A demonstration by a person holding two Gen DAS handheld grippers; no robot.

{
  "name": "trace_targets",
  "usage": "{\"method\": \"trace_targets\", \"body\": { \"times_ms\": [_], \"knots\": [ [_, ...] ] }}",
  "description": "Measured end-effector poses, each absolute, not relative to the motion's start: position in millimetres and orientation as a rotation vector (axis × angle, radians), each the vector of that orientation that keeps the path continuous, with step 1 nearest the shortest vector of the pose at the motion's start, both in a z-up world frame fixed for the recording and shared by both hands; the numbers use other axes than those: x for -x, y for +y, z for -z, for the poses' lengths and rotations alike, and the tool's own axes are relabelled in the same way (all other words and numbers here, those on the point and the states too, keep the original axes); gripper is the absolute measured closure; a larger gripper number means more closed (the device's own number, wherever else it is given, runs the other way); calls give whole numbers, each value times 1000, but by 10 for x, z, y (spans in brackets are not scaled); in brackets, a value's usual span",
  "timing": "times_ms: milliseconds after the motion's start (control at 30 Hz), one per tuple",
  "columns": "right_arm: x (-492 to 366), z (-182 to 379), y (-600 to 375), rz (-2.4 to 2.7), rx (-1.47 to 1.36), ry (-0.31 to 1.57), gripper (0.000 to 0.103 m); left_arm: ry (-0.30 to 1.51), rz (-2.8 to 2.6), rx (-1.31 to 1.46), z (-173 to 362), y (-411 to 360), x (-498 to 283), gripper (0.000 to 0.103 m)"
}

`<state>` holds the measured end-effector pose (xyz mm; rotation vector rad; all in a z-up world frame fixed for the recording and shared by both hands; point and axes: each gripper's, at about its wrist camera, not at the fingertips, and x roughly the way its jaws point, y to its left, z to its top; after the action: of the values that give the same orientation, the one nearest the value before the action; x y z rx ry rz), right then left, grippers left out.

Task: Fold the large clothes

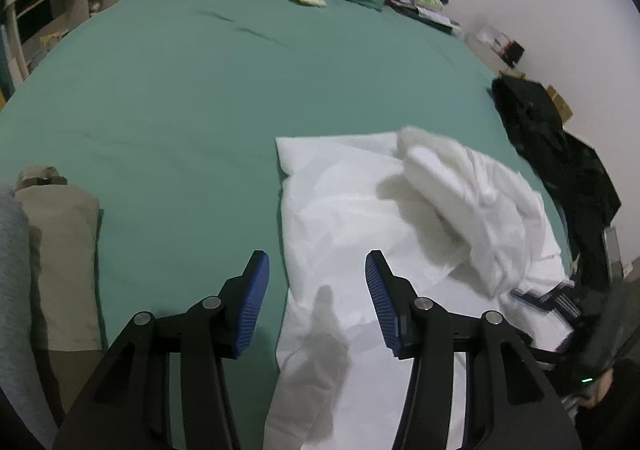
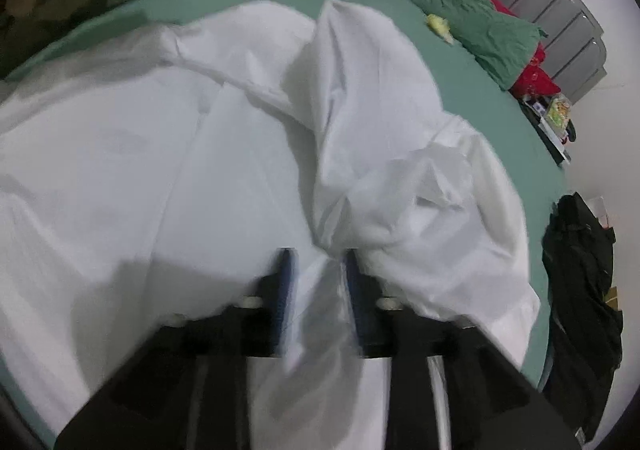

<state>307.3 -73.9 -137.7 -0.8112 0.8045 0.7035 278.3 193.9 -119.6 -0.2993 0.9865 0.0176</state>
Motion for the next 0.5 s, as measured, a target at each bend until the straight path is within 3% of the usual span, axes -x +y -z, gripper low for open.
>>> {"method": "trace_targets", "body": {
  "times_ms": [67,133,400,433,467,500],
  "knots": [
    [-3014,1186,-780,-702,751,736,32,994,-15,287,1209,1916,-2795,50],
    [-3118,986,-719,-688,698,646,29,988,-18,284,1197,1912,-2801,50],
    [-4397,813,-103,-778,174,710,29,962,-78,313,1169,2069,-2816,50],
    [-4504,910,-40,-752,139,760,33,964,-89,319,1183,2104,-2826,50],
    [-4434,1023,22,-756,110,807,46,967,-96,324,1198,2124,-2836,50],
    [-4444,1181,71,-776,96,877,49,973,-100,326,1224,2139,-2854,50]
  ]
}}
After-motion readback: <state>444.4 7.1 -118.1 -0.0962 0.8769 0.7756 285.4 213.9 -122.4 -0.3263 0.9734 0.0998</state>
